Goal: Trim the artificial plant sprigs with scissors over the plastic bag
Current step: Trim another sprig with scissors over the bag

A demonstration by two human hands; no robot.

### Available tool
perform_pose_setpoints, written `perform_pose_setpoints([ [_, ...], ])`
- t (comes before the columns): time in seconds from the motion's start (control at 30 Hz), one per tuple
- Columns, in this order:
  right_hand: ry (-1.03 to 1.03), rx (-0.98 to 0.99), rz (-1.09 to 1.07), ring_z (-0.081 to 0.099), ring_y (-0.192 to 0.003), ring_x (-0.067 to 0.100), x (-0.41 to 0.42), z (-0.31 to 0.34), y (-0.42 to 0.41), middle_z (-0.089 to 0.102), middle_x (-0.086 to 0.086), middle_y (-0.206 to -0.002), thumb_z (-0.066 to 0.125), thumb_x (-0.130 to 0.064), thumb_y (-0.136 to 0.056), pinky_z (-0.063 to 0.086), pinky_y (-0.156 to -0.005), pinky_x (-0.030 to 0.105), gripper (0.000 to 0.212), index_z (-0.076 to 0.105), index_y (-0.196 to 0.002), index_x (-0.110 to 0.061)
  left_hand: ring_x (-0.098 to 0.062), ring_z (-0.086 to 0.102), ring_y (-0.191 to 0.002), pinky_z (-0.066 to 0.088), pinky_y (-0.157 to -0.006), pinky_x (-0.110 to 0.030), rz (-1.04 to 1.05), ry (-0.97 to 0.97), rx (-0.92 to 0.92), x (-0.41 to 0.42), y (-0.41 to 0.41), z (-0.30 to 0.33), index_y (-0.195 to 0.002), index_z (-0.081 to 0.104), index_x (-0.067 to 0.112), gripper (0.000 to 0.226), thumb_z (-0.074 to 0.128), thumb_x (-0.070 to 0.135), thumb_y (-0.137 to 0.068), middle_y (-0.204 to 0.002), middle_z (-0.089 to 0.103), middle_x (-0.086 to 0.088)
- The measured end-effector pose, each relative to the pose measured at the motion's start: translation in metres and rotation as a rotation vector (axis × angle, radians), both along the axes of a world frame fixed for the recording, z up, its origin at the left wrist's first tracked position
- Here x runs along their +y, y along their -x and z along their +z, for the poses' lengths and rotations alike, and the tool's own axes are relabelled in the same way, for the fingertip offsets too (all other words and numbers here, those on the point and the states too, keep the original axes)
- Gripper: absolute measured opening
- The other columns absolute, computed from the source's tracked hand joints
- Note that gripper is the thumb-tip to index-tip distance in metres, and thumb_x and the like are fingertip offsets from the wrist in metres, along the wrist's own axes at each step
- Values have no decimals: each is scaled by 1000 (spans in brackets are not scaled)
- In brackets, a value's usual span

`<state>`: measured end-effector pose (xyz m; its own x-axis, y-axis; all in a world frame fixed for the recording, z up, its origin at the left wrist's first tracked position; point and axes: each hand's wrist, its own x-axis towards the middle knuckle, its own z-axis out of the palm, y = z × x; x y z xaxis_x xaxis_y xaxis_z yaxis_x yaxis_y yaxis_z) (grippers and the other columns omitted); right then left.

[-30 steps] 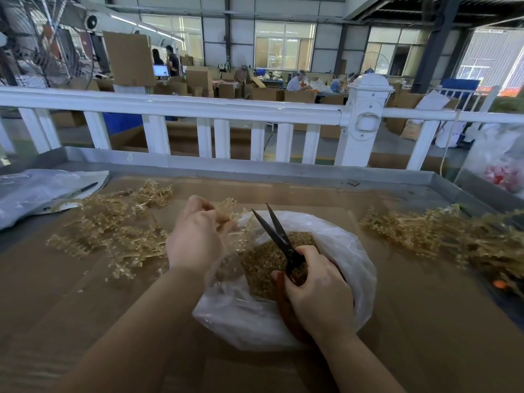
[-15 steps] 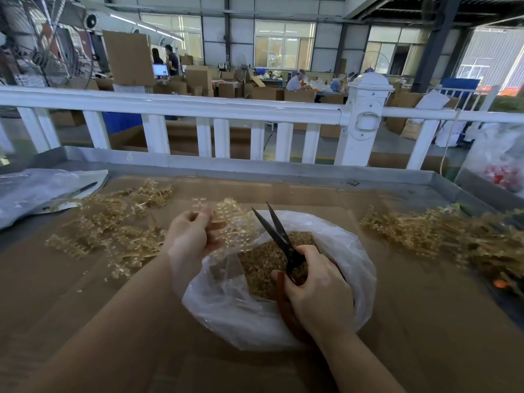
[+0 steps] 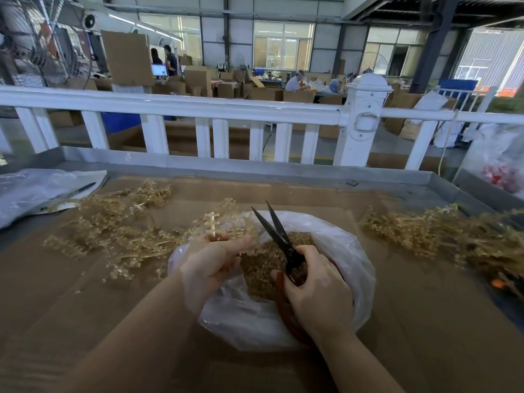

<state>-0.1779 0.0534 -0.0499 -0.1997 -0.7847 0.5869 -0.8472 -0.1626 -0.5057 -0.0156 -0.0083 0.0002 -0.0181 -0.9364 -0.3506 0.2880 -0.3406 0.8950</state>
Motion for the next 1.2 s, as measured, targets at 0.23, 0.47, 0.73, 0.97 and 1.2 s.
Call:
perform_pose_setpoints([
  [0.23,20,0,-21,60,-79,10,0,-1,-1,64,-9,-86,80,-36,-72,38,-65,16,40,61,-105,-24,-22,70,-82,59,-71,-34,89,127,166,6,17,-8,-73,41,15,31,68,2,-82,-85,73,-12],
  [0.47,37,-5,-22,59,-77,9,0,-2,-1,63,-11,-85,80,-37,-71,37,-63,15,40,60,-104,-25,-16,68,-72,57,-76,-29,144,164,249,7,14,-13,-87,46,11,27,69,-2,-79,-86,63,-11],
  [0.73,31,-18,-4,58,-77,7,1,0,0,61,-13,-85,80,-37,-72,38,-64,14,38,60,-103,-27,-18,65,-78,60,-65,-30,133,55,380,11,13,-18,-92,65,2,12,67,1,-80,-71,70,-5],
  [0.97,62,-17,13,58,-75,4,2,1,1,62,-13,-83,82,-38,-70,35,-66,7,41,61,-103,-24,-14,70,-62,60,-61,-30,125,58,431,10,13,-13,-84,65,3,5,66,3,-79,-74,71,-9],
  [1.2,140,12,68,52,-72,-5,4,1,1,60,-17,-80,83,-40,-69,40,-66,4,43,60,-101,-23,-18,70,-71,60,-64,-31,165,73,487,9,12,-11,-89,63,3,14,65,-4,-76,-81,70,-9],
])
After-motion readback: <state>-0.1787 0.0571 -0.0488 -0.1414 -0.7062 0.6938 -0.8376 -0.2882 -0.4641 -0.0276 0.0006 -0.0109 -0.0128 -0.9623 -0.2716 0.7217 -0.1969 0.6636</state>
